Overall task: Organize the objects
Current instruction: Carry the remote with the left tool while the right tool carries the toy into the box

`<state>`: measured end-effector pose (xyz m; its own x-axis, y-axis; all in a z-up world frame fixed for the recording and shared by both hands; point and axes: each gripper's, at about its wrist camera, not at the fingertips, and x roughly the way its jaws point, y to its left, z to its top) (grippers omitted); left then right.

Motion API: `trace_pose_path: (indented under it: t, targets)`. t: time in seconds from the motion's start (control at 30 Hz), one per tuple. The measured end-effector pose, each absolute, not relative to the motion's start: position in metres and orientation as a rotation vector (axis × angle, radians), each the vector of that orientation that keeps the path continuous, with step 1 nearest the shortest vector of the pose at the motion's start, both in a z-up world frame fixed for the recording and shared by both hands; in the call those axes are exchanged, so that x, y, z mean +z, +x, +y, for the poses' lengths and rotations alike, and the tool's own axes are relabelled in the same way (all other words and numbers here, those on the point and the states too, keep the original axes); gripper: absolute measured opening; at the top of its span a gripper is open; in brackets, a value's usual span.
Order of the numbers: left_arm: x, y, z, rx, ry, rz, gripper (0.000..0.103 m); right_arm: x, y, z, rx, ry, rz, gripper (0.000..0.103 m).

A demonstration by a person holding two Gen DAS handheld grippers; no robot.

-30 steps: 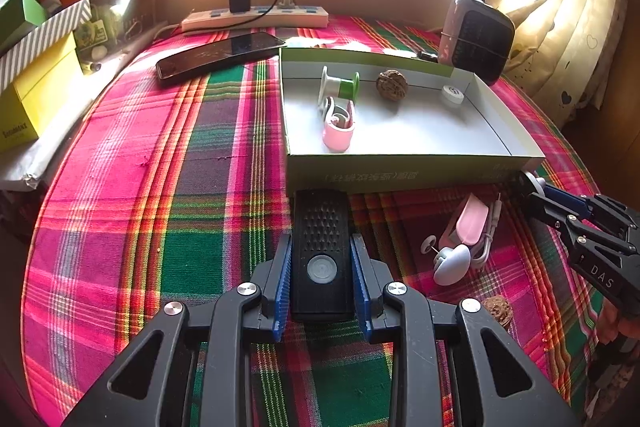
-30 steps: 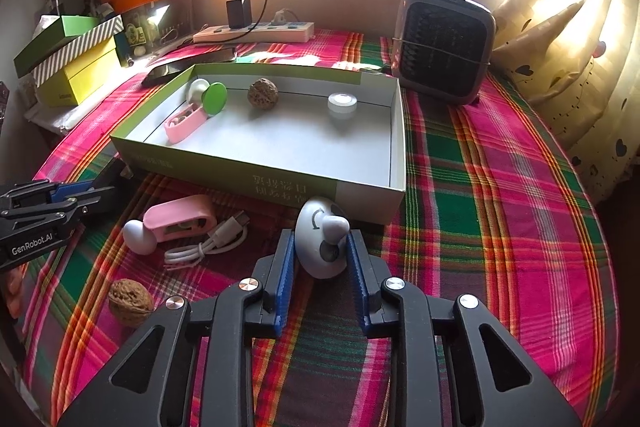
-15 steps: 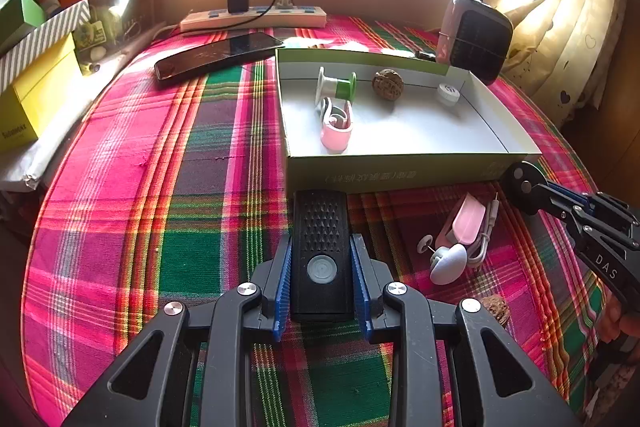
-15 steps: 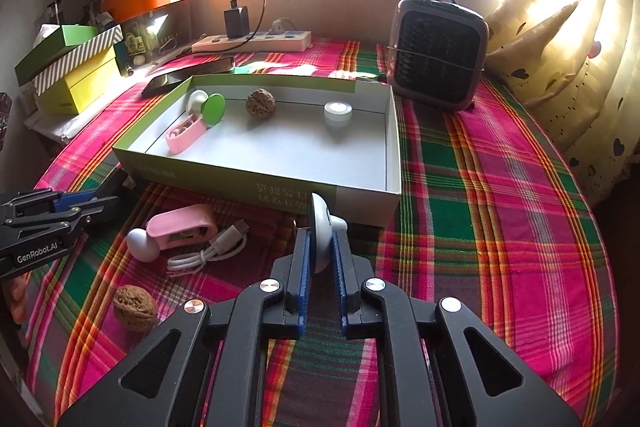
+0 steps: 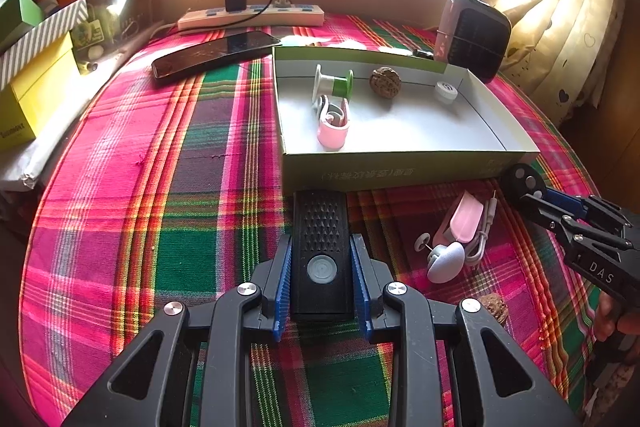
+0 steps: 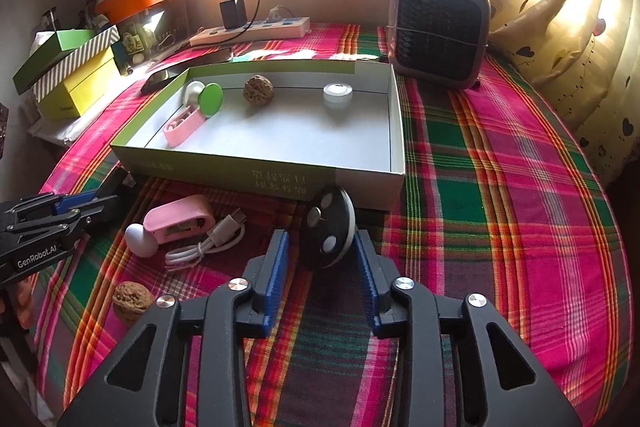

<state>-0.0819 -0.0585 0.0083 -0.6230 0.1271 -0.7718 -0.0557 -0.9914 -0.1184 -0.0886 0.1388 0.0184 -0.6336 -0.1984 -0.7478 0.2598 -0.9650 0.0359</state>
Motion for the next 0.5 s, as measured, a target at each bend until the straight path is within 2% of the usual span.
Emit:
trace_pose_path:
  t: [0.3,0.37,0.5]
  targets:
    - [0.0085,-0.0825,-0.0587,2.740,-1.312,-0.123,0.025,0.0150,-0.0993,0.1415,-2.621,1.220,0.079,0.042]
    - [0.0083,-0.0825,-0.0589,2.739,-1.312,-0.125,0.025,0.0167,-0.0976,0.1420,-2.630,1.204,0.079,0.030]
    - [0.0084,-0.0826,-0.0588,2.739,-1.312,-0.125,0.025,0.0182,-0.0957,0.1424,-2.639,1.188,0.081,0.027]
